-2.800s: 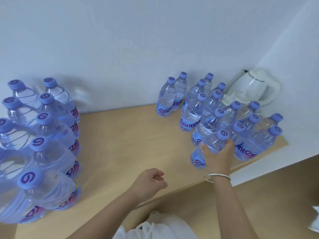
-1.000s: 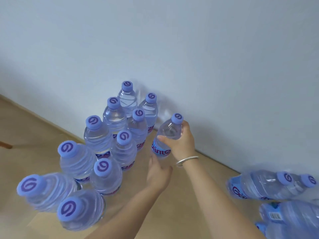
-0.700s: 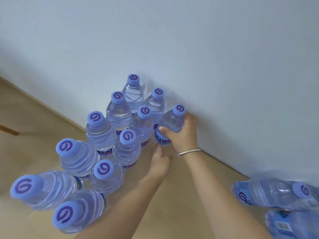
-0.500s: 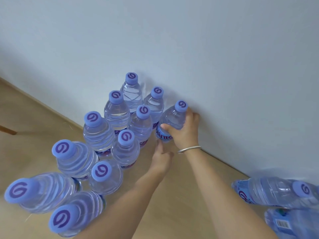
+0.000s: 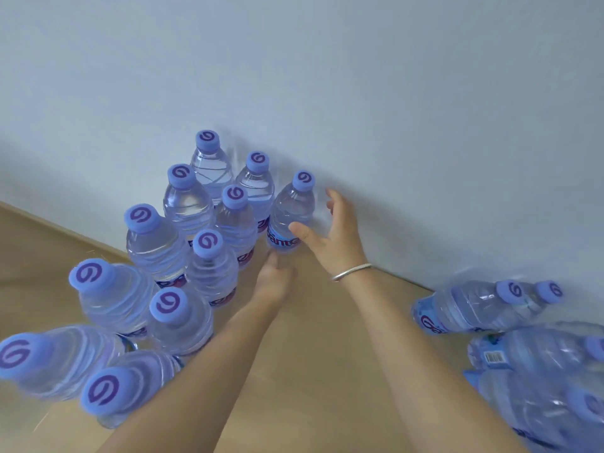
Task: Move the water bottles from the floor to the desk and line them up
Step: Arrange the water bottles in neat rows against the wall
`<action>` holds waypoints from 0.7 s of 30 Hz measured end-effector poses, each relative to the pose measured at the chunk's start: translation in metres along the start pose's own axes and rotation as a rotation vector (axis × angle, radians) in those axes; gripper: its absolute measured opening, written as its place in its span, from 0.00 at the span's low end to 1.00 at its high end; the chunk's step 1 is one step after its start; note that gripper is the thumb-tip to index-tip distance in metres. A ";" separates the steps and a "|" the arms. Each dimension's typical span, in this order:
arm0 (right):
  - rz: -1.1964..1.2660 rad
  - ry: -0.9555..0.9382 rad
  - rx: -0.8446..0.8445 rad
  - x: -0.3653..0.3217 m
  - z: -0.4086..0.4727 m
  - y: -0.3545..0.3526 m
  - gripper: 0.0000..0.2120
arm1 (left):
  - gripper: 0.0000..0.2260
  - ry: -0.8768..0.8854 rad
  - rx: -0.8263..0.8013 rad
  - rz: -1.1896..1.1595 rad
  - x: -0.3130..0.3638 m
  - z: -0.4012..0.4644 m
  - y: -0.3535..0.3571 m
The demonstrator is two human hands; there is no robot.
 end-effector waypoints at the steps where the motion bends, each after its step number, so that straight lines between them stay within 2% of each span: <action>1: 0.012 0.020 0.099 0.009 -0.014 -0.020 0.37 | 0.29 0.001 0.008 0.033 0.000 -0.007 0.000; 5: -0.073 0.207 0.675 0.073 -0.091 -0.112 0.28 | 0.30 -0.045 -0.056 0.229 -0.021 -0.047 0.005; 8: -0.221 0.434 0.829 0.118 -0.125 -0.153 0.29 | 0.30 -0.085 -0.149 0.317 -0.047 -0.067 0.013; 11: -0.143 0.610 0.748 0.148 -0.130 -0.160 0.33 | 0.29 -0.052 -0.211 0.402 -0.057 -0.079 0.024; 14: -0.015 0.654 0.561 0.163 -0.119 -0.149 0.27 | 0.27 -0.010 -0.236 0.460 -0.059 -0.085 0.029; 18: -0.175 0.682 0.545 0.150 -0.115 -0.148 0.24 | 0.28 0.050 -0.280 0.542 -0.053 -0.089 0.026; 21: -0.169 0.628 0.509 0.122 -0.116 -0.145 0.24 | 0.32 0.114 -0.324 0.607 -0.045 -0.092 0.023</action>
Point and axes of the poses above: each hand's wrist, its own z-axis towards the middle knuckle, its own y-axis out of the palm, x = y × z, the point moved 5 cm from there along z, towards the middle knuckle, and after that the axes turned 13 degrees about -z, right-handed, at the moved point
